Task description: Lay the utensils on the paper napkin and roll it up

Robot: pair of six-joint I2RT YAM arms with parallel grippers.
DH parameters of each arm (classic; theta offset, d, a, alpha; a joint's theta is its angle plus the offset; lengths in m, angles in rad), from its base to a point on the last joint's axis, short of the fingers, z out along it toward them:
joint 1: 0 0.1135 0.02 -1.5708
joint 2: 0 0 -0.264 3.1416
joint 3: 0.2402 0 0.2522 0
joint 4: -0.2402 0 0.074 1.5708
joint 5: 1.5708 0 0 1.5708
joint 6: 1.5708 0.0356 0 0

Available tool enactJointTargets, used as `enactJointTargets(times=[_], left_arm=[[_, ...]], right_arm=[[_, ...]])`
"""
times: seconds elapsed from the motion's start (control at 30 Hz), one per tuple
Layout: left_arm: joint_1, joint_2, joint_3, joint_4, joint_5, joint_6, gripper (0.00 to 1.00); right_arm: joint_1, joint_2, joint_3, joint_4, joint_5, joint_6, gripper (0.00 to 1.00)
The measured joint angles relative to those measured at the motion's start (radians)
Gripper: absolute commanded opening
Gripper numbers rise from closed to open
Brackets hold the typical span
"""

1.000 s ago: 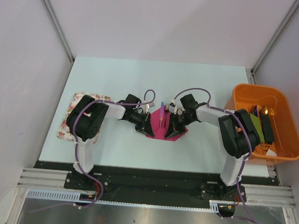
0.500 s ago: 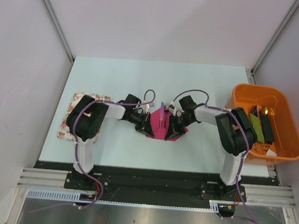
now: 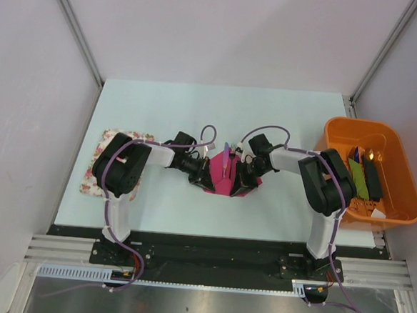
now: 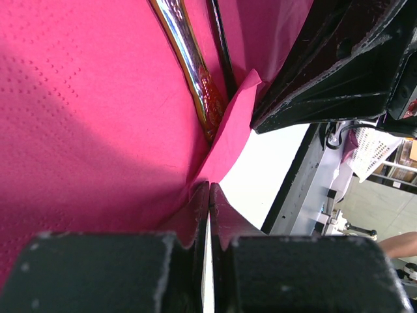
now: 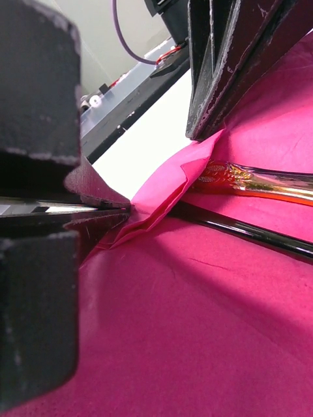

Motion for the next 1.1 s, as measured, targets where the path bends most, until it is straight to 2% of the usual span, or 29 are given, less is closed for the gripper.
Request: enactJointTargets(times=[0.57,1.1], left_arm=[[0.013,0.000,-0.007,0.005,0.008,-0.001,0.02],[0.013,0.000,-0.008,0.008,0.008,-0.008,0.00]], right_arm=[[0.020,-0.039,0.003,-0.023,0.098,-0.075,0.07],[0.008,-0.135,-0.072,-0.013,0.199,-0.156,0.10]])
